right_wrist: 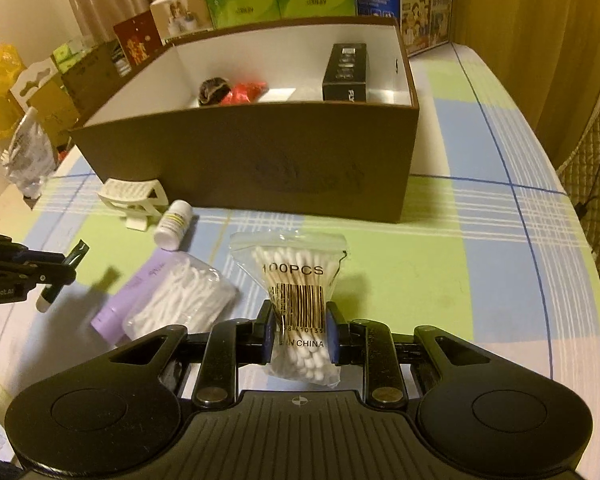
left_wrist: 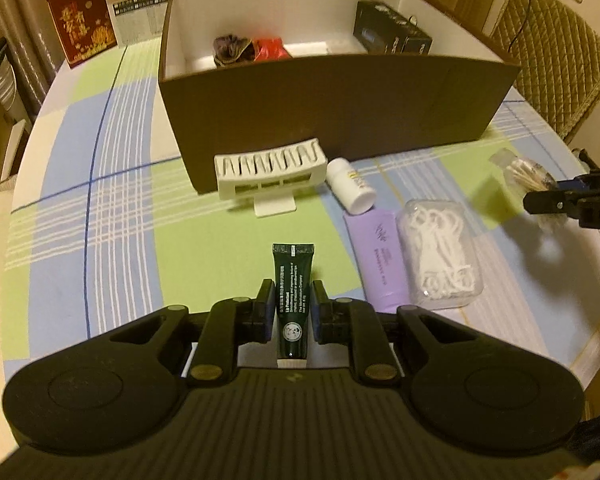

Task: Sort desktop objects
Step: 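Carry the green tube and swab bag over the cardboard box with both tools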

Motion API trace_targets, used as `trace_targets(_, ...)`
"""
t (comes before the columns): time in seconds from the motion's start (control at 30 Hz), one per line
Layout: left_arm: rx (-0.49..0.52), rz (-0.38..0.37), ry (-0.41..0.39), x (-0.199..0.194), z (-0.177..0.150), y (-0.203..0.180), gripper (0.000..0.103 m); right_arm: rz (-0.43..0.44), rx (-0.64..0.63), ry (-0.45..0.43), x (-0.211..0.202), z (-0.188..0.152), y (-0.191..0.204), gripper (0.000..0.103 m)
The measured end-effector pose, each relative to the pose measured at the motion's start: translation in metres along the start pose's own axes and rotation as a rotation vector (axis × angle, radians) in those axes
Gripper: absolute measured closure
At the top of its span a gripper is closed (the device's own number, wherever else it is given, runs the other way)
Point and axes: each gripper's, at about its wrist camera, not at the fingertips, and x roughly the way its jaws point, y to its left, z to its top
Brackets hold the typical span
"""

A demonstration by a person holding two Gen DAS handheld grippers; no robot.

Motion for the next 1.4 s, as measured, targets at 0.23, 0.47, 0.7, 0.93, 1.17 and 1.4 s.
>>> trace_targets(0.23, 0.001, -0.004, -0.032, -0.014, 0.003, -0.001, 0.089, 0.016, -0.008, -0.012, -0.007, 0.0, 0.006, 0.081)
trace_targets(0.47, -0.006, -0.01, -0.08, -0.03, 0.008, 0.0, 0.089, 0.03, -0.015, -0.029, -0.012, 0.005, 0.011, 0.081)
trace_targets(0.7, -0.012, -0.02, -0.119, -0.044, 0.016, 0.001, 0.089, 0.049, -0.01, -0.042, -0.016, 0.01, 0.013, 0.081)
trace_targets(0.93, -0.02, -0.046, -0.151, -0.052, 0.025, -0.001, 0.089, 0.073, -0.018, -0.054, -0.018, 0.018, 0.019, 0.081)
trace_targets(1.17, -0.021, -0.069, -0.198, -0.059, 0.043, -0.004, 0.089, 0.102, -0.049, -0.086, -0.02, 0.035, 0.026, 0.081)
trace_targets(1.4, -0.005, -0.079, -0.259, -0.066, 0.073, -0.005, 0.089, 0.126, -0.084, -0.129, -0.021, 0.065, 0.029, 0.081)
